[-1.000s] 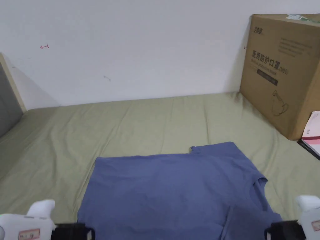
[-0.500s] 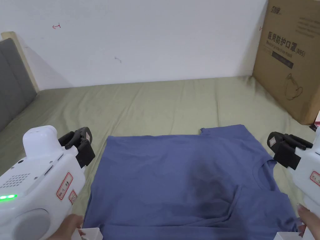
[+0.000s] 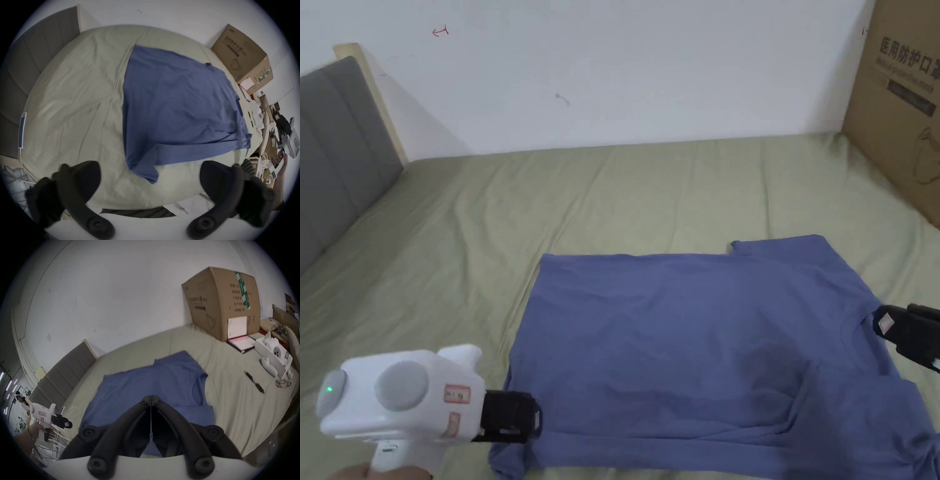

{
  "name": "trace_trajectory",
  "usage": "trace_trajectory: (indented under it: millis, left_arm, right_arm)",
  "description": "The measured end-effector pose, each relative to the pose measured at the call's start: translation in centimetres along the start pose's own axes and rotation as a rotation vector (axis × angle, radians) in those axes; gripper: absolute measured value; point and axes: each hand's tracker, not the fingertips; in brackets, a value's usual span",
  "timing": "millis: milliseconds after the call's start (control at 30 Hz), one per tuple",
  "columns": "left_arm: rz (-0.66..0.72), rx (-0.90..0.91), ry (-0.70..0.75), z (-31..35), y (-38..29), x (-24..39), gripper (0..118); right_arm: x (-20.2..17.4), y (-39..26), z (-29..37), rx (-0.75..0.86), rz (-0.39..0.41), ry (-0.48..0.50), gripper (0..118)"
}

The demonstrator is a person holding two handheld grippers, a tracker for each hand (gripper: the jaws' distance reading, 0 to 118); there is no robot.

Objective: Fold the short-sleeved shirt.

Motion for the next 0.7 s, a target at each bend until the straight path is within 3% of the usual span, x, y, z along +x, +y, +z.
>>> trace_trajectory:
  millis: [200,333,367,567,600,633,667,700]
  left_arm:
    - [-0.034,-0.036,0.093,-5.1,-0.8,-1.0,115]
    - [-0.005,-0.191,0.127,-9.5,-1.6,-2.5,108]
    - [-0.011,-0.1,0.078,-8.7,-1.8,-2.5,108]
    - [-0.004,-0.126,0.119,-8.5,-1.3,-2.0,106]
    - [-0.006,-0.123,0.119,-8.4,-1.3,-2.0,102]
    - [-0.029,-0.091,0.124,-7.8,-1.5,-1.7,88]
    - [-0.056,-0.046,0.131,-7.1,-1.8,-1.4,69]
    - [-0.071,-0.003,0.14,-6.5,-2.2,-1.2,37]
  right_arm:
    - [-0.2,-1.1,-1.1,-0.08,0.007,-0.009,0]
    - [-0.4,-1.3,-1.0,-0.09,0.018,-0.007,0]
    - [-0.4,-1.4,-1.0,-0.091,0.014,-0.005,0]
    - [1.0,-2.1,-0.7,-0.1,-0.01,-0.029,0]
    - [1.3,-2.2,-0.6,-0.102,-0.016,-0.034,0]
    - [1.7,-2.3,-0.5,-0.104,-0.026,-0.04,0]
    - [2.1,-2.3,-0.4,-0.109,-0.036,-0.043,0]
    - [2.5,-2.3,-0.3,-0.114,-0.041,-0.047,0]
